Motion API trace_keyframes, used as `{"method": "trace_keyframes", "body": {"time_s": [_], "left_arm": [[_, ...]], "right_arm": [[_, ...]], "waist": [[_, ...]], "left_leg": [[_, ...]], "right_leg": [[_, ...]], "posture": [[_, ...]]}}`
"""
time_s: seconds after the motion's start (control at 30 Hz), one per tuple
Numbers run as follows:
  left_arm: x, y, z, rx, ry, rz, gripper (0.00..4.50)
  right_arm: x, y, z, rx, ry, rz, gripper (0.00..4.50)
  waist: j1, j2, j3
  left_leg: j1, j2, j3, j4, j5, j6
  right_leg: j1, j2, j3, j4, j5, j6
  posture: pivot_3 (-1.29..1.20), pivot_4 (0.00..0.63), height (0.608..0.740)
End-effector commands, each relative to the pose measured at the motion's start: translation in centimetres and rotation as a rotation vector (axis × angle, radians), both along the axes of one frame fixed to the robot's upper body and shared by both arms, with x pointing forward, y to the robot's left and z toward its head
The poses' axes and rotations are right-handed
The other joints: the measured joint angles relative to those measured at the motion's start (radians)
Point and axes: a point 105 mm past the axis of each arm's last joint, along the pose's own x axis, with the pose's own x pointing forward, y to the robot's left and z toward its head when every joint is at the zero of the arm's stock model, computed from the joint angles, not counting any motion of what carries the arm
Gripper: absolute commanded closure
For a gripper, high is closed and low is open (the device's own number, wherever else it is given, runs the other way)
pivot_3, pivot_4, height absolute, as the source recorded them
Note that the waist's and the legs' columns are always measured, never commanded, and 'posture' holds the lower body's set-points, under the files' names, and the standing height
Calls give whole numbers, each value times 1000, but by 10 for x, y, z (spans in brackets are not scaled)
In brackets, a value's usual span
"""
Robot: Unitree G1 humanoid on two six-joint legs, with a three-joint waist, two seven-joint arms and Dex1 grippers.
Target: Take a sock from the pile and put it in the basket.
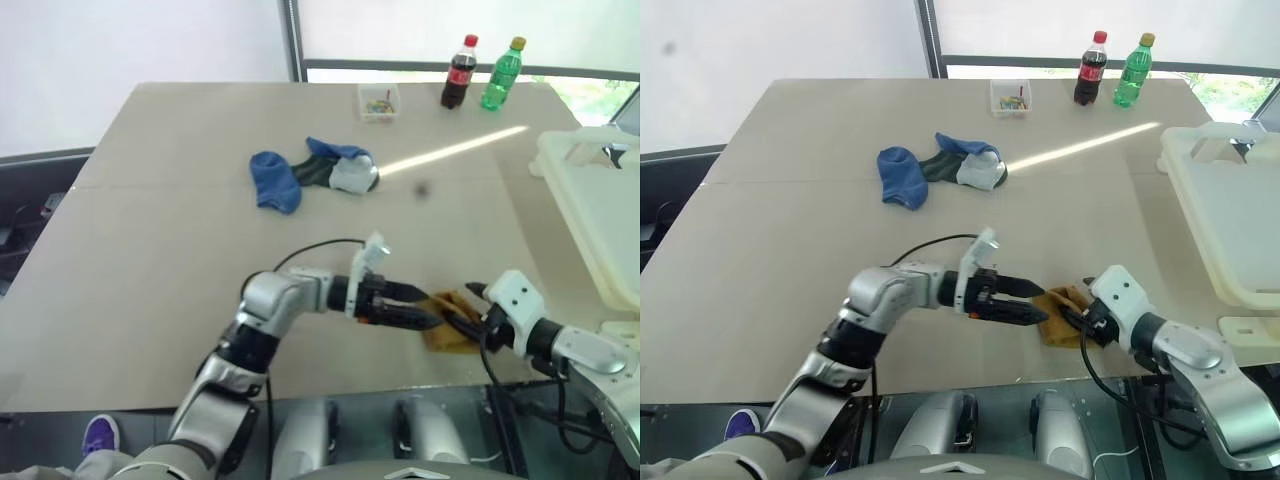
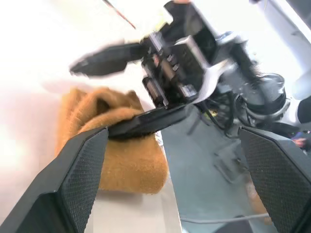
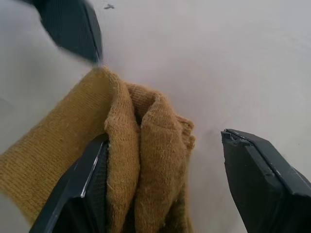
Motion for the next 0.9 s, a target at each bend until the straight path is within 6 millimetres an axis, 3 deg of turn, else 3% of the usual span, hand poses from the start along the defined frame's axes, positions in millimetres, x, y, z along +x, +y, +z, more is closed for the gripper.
{"method": "trace_keyframes", "body": {"time_s": [0.03, 0.17, 0.33, 0.53, 0.63, 0.8, 0.9], "left_arm": [[-10, 18, 5, 30, -89, 0, 0], [0, 31, 11, 23, -192, 113, 0], [0, 46, 20, 40, -389, 164, 0], [3, 89, 19, 125, -473, 184, 0], [6, 105, 30, 145, -522, 164, 0], [4, 106, 39, 146, -564, 100, 0], [1, 97, 45, 113, -577, 70, 0]], "right_arm": [[-7, -3, -14, -20, 69, 19, 1144], [-14, -2, -16, -11, 119, 47, 1144], [-17, 2, -6, 65, 162, 39, 1144], [-21, -2, 1, 58, 194, 36, 1144], [-23, -7, 1, 43, 219, 16, 1144], [-25, -6, 11, 54, 221, 20, 1144], [-33, -4, 5, 41, 279, 50, 1144]], "waist": [[2, 1, 0], [15, 0, 0], [12, 0, -1], [4, 1, 0], [6, 1, 0], [7, 1, 0], [8, 0, 0]], "left_leg": [[0, 0, 0, 0, 0, 0], [0, -1, 0, 0, 0, 0], [0, 0, 0, 0, 0, 0], [0, 0, 1, -1, 0, 0], [0, 0, 1, -1, 0, 0], [-1, 0, 1, -1, 0, 0], [-2, 0, 1, -1, 0, 0]], "right_leg": [[0, 0, 0, 0, 0, 0], [1, -2, -1, -1, 0, 0], [1, -2, -1, -1, 0, 0], [0, -3, -1, -1, 0, 0], [-1, -4, -2, -1, 0, 0], [-2, -4, -2, -1, 0, 0], [-2, -3, -2, -1, 0, 0]], "posture": [[0, 150, 732], [0, 150, 732], [0, 150, 732], [0, 150, 732], [0, 150, 732], [0, 150, 732], [0, 150, 732]]}}
